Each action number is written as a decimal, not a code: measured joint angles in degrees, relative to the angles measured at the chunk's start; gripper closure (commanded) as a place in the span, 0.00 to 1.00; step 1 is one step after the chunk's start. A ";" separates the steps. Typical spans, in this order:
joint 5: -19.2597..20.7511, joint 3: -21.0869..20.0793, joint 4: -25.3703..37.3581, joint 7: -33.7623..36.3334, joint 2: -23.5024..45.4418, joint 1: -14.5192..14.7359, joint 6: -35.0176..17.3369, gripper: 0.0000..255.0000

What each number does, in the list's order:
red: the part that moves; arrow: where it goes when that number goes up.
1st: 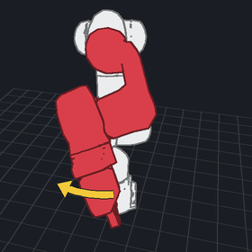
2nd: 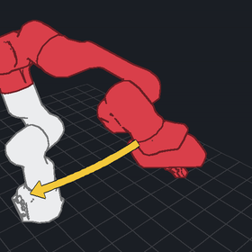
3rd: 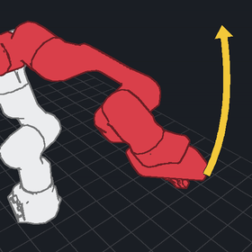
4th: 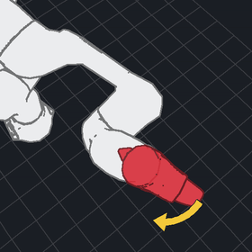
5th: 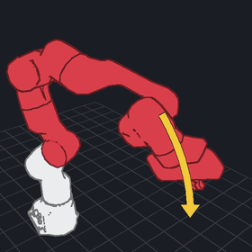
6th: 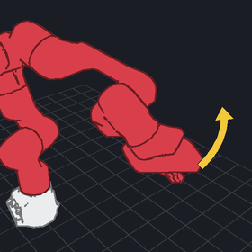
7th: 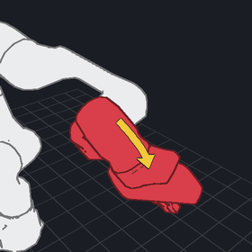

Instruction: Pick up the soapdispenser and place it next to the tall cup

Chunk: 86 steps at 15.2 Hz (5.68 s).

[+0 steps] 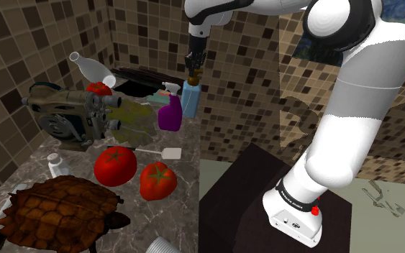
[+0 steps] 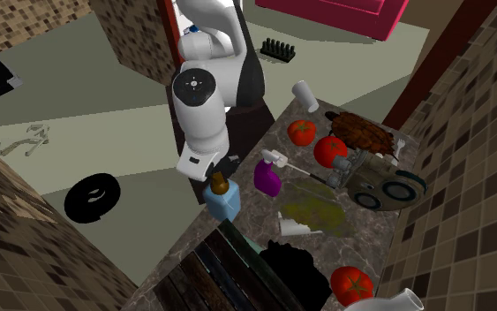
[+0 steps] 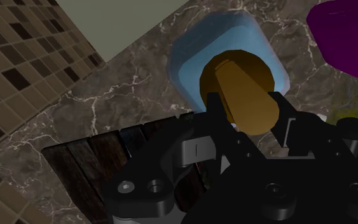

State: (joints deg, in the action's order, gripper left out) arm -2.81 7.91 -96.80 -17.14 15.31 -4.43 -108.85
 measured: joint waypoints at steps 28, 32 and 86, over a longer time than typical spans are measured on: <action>0.23 0.14 13.49 0.37 -0.74 -0.18 14.25 1.00; 0.21 0.18 16.83 0.37 -0.49 -0.28 17.34 1.00; -8.64 -25.35 -4.61 43.96 -44.62 16.65 37.37 1.00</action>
State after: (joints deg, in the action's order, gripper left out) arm -11.45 -17.44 -101.42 26.82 -29.31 12.22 -71.48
